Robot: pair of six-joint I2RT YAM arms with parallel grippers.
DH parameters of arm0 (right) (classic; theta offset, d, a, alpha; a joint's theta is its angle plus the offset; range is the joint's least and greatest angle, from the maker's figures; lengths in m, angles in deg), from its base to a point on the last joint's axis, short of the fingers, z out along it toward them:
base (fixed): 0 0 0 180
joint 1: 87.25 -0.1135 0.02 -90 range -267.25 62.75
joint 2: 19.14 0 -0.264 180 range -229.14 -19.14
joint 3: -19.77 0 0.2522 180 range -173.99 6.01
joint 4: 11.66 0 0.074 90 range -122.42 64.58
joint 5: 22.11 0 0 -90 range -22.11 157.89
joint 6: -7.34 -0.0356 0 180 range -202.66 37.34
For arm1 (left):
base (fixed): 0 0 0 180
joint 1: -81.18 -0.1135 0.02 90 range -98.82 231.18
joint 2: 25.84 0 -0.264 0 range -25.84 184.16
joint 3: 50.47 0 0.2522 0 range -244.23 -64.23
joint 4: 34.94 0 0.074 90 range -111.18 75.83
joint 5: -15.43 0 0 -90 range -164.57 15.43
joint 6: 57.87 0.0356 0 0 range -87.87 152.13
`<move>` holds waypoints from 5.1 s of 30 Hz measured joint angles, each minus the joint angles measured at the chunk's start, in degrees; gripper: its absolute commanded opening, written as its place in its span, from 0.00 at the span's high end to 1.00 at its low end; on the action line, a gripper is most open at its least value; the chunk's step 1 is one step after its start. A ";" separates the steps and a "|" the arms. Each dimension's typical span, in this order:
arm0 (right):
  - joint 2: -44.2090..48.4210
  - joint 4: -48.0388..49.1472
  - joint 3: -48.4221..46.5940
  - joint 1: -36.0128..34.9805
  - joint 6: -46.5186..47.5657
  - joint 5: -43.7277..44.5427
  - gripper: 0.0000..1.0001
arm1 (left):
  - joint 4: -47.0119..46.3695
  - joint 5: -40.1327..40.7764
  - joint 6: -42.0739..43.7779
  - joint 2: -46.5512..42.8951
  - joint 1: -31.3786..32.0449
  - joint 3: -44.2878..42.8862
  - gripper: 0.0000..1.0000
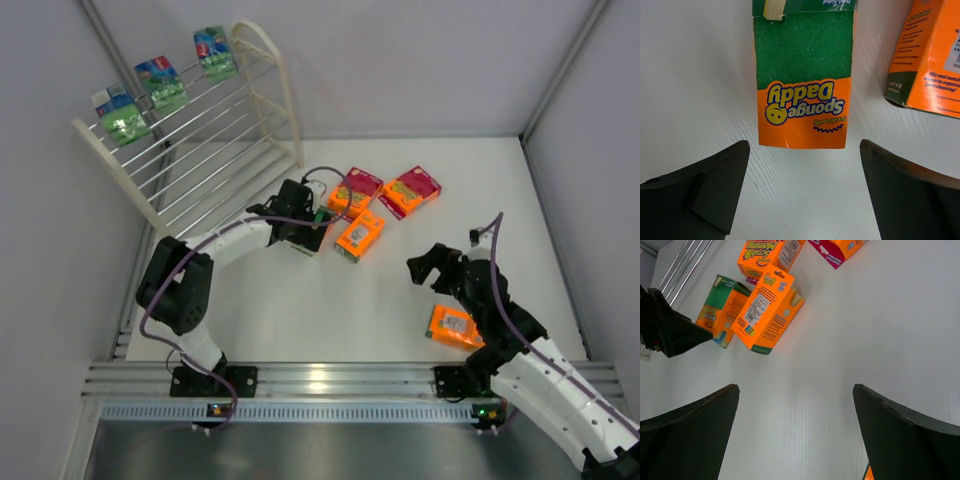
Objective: Place and organize the cleaning sponges onto the shelf
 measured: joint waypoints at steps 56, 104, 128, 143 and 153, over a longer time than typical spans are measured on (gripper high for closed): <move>-4.98 1.60 1.18 0.00 -1.60 -0.26 0.00 | -9.53 -2.67 -0.28 5.95 -2.32 0.48 0.26; -5.11 0.09 1.03 0.00 1.18 -3.93 0.00 | -1.05 35.56 -33.62 -9.25 -25.66 9.90 0.25; -8.39 0.83 1.03 0.00 1.01 -4.92 0.01 | -1.70 31.21 -29.35 -3.54 -28.61 6.03 0.23; -8.17 0.87 1.03 0.00 0.94 -4.96 0.00 | -1.68 28.17 -28.41 -5.11 -28.98 6.71 0.02; -8.17 1.62 1.03 0.00 0.59 -5.86 0.01 | -2.29 26.73 -28.39 -13.05 -28.96 12.20 0.02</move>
